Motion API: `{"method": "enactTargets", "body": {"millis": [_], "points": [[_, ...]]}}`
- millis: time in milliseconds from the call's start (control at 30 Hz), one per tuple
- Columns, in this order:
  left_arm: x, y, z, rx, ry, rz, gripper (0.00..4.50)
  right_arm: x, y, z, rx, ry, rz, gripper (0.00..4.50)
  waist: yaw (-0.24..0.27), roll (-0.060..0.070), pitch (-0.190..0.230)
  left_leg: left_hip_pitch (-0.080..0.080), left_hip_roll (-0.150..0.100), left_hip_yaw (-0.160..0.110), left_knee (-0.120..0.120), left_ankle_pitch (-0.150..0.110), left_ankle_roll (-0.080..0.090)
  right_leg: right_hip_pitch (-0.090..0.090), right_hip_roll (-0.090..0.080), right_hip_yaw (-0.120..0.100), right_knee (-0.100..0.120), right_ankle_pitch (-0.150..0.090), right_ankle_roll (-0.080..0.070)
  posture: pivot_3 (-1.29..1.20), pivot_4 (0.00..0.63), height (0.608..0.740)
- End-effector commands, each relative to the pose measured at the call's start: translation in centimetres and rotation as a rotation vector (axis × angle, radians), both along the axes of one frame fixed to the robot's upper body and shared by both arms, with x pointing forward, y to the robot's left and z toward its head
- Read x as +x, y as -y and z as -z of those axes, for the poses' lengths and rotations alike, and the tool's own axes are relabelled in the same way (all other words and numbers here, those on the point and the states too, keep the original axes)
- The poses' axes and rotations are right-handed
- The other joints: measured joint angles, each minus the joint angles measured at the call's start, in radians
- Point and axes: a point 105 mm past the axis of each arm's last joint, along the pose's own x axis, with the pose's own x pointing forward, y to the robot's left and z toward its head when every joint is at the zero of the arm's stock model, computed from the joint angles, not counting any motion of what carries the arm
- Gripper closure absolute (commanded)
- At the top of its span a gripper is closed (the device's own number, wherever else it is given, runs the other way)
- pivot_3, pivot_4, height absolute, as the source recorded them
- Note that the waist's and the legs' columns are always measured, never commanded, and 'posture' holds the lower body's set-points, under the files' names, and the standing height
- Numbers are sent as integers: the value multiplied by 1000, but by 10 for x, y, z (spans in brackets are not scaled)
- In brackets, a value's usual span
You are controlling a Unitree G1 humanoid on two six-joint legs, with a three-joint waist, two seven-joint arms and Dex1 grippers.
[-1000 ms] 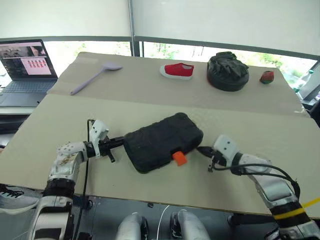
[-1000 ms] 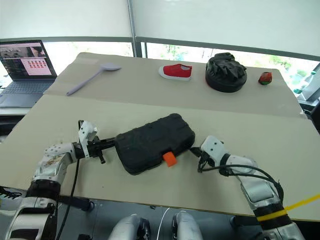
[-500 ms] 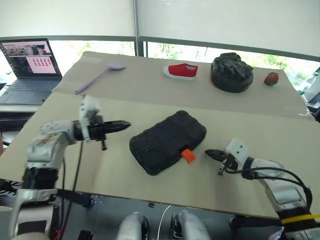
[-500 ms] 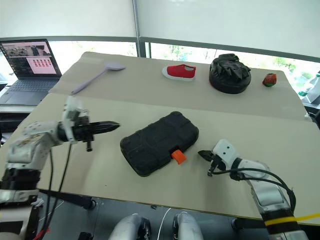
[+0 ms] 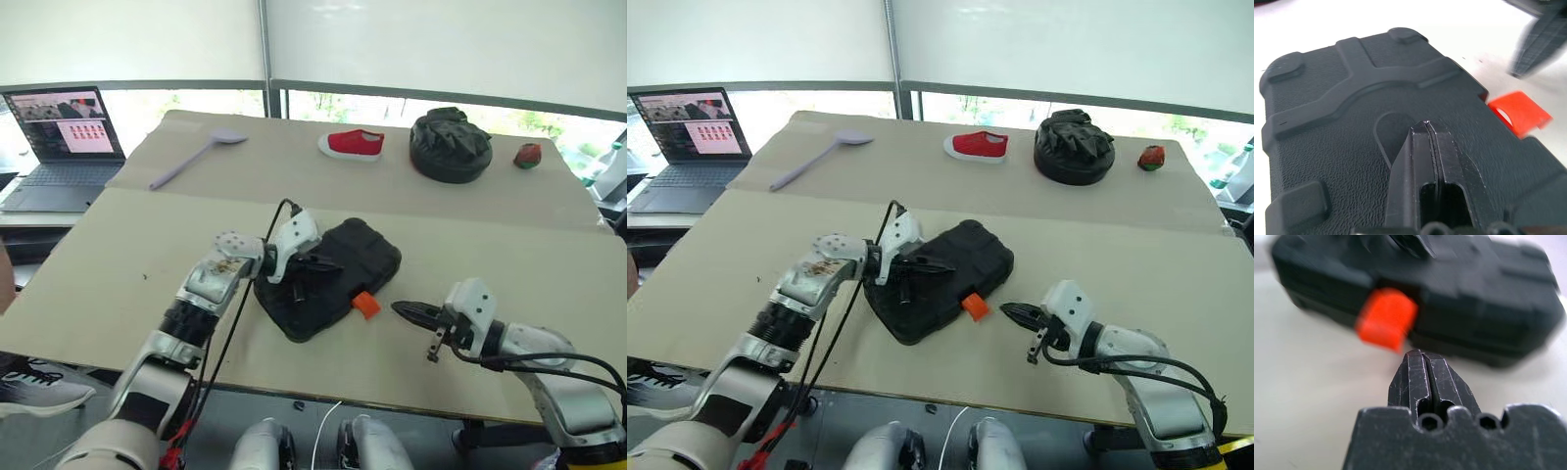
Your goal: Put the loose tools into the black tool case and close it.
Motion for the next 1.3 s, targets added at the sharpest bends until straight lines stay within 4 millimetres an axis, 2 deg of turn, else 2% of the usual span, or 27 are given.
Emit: {"method": "enactTargets", "body": {"millis": [33, 367, 567, 800, 1000, 1100, 1300], "points": [[-14, -7, 43, 87, -158, -26, 4466, -1, -10, -9, 3, 32, -14, 4500, -1, 1, -2, 0, 0, 0, 0, -1, -1, 0, 0, 0, -1, 0, 0, 0, 150, 740], [-17, -12, 41, 88, -157, -29, 4466, 8, -21, 2, -25, 12, -31, 4500, -2, 1, -3, 0, 0, 0, -1, 1, 1, 0, 0, 0, -1, 0, 0, 0, 150, 740], [-15, -15, 38, 81, -155, -47, 4466, 11, -34, 11, -11, -10, -68, 4500, -4, 1, -3, 0, 0, 0, -1, 1, 1, -1, 0, 0, -1, 0, -1, 0, 150, 740], [-16, -15, 36, 71, -159, -54, 4466, 5, -29, 31, -63, -81, -59, 4500, -4, 1, -3, -1, 0, 0, -1, 1, 1, -1, 0, 0, -1, 0, -1, 0, 150, 740], [-18, -14, 36, 73, -166, -48, 4466, 10, -37, 42, -49, -96, -45, 4500, -6, 1, -3, 0, 0, 0, -2, -1, -1, -1, 0, 0, -2, 0, -1, 0, 150, 740], [-17, -15, 36, 74, -167, -47, 4466, 15, -40, 42, -43, -74, -38, 4500, -6, 2, -3, 0, 0, 0, -2, -1, -1, -1, 0, 0, -2, -1, -1, 0, 150, 740], [-18, -15, 37, 79, -172, -41, 4466, 27, -45, 29, 36, 32, -4, 4500, -6, 2, -3, -1, 0, 0, -3, -1, -2, -2, 0, 0, -2, -1, -1, 0, 150, 740]]}}
